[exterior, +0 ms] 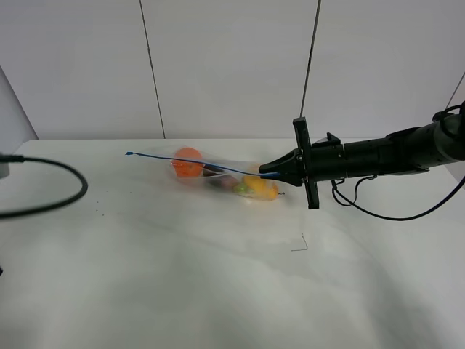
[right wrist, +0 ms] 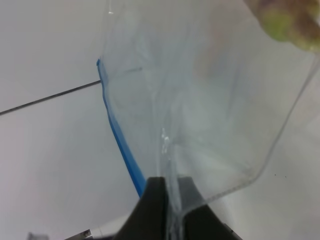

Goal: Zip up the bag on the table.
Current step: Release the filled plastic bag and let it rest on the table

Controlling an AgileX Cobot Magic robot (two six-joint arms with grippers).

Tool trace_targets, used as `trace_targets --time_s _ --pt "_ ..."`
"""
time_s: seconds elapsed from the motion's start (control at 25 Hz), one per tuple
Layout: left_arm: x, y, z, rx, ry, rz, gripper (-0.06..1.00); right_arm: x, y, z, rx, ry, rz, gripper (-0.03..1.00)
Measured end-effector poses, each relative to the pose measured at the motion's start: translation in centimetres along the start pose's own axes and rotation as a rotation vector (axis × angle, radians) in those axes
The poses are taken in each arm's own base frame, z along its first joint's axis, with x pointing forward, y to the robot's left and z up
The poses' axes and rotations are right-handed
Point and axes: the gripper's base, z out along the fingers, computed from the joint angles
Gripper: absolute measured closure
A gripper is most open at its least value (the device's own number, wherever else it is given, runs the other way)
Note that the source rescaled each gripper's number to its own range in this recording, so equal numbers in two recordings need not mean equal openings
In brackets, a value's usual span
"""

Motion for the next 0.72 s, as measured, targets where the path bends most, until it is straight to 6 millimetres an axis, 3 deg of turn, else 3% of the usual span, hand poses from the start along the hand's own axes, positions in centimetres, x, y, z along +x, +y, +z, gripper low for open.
trace_targets --time_s 0.28,0.72 --pt "5.9 -0.6 0.3 -0.025 -0.227 -0.004 0.09 0.0 0.0 0.0 0.000 0.000 0.000 0.97" --pt "9.4 -1.1 -2.3 -0.051 -0.498 0.009 0.09 0.1 0.0 0.0 0.004 0.006 -0.003 0.97"
